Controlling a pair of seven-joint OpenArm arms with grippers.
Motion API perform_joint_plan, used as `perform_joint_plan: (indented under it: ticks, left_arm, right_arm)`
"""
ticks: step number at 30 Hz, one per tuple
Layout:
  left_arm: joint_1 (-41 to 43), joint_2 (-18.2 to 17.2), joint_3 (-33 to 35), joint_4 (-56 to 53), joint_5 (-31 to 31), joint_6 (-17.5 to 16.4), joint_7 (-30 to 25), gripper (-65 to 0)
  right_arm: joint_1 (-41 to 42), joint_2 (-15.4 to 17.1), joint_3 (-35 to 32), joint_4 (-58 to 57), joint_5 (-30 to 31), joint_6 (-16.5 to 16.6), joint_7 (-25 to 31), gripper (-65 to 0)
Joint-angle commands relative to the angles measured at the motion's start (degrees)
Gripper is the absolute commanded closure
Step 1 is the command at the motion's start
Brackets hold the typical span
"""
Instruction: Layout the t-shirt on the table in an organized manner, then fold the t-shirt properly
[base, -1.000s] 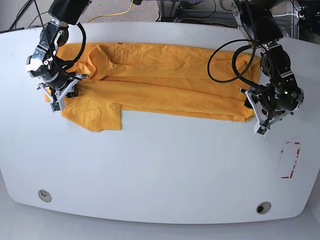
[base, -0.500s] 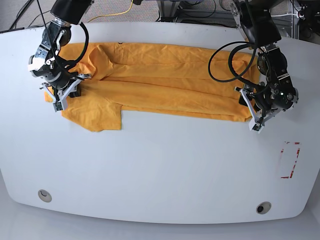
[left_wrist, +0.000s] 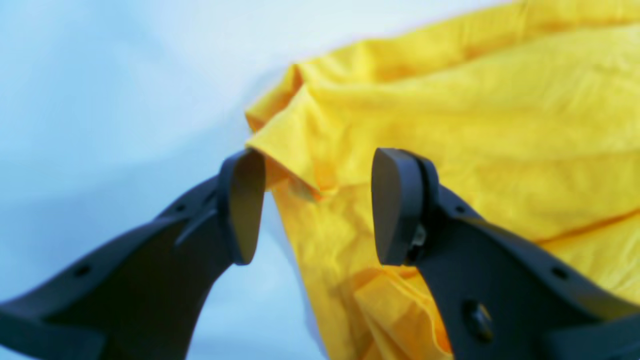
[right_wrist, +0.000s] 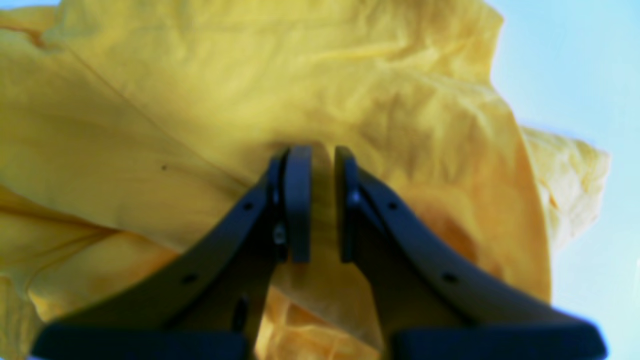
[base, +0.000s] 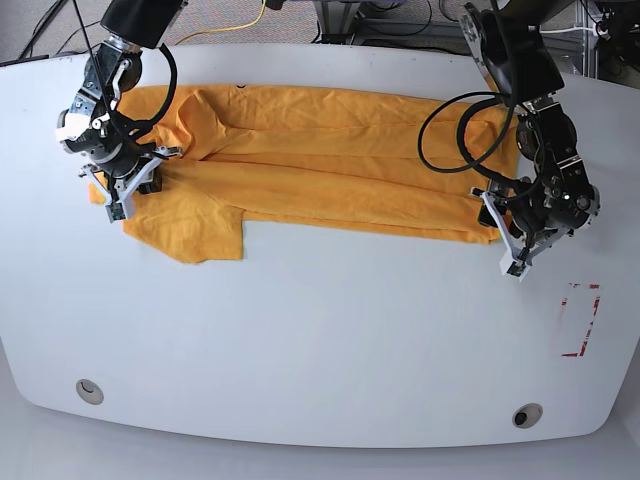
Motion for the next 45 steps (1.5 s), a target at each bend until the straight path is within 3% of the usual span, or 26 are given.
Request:
perform_joint_plan:
  ticks: [1, 13, 15, 21, 23, 41, 45]
  left_arm:
    - [-2.1, -0.5, 0.1, -0.5, -0.3, 0.0, -0.8, -31.9]
    - [-4.3, -0.6, 0.1, -5.0, -0.4, 0.0, -1.2, -31.1]
    - [-4.4, -0.6, 0.1, -5.0, -0.4, 0.0, -1.2, -28.1]
    - [-4.5, -0.5, 0.6, -5.0, -0.5, 0.0, -2.2, -10.4]
    - [-4.5, -0.5, 1.8, -5.0, -0.5, 0.0, -2.7, -8.2]
    - [0.8, -1.0, 2.7, 8.9, -0.7, 0.0, 3.6, -7.6]
    - [2.6, -2.4, 2.6, 12.0, -0.5, 0.0, 5.5, -7.6]
  right_arm:
    - [0.7, 0.7, 0.2, 0.9, 0.8, -0.1, 1.1, -8.1]
    - [0.7, 0.7, 0.2, 0.9, 0.8, -0.1, 1.2, -8.1]
    - [0.7, 0.7, 0.2, 0.8, 0.8, -0.1, 1.2, -8.1]
    - [0.9, 0.7, 0.5, -1.9, 0.8, -0.1, 1.3, -8.1]
    - [1.0, 0.7, 0.5, -2.4, 0.8, -0.1, 1.3, -8.1]
    - [1.1, 0.7, 0.5, -2.7, 0.8, -0.1, 1.3, -8.1]
    - [1.1, 0.7, 0.5, -2.7, 0.8, -0.1, 1.3, -8.1]
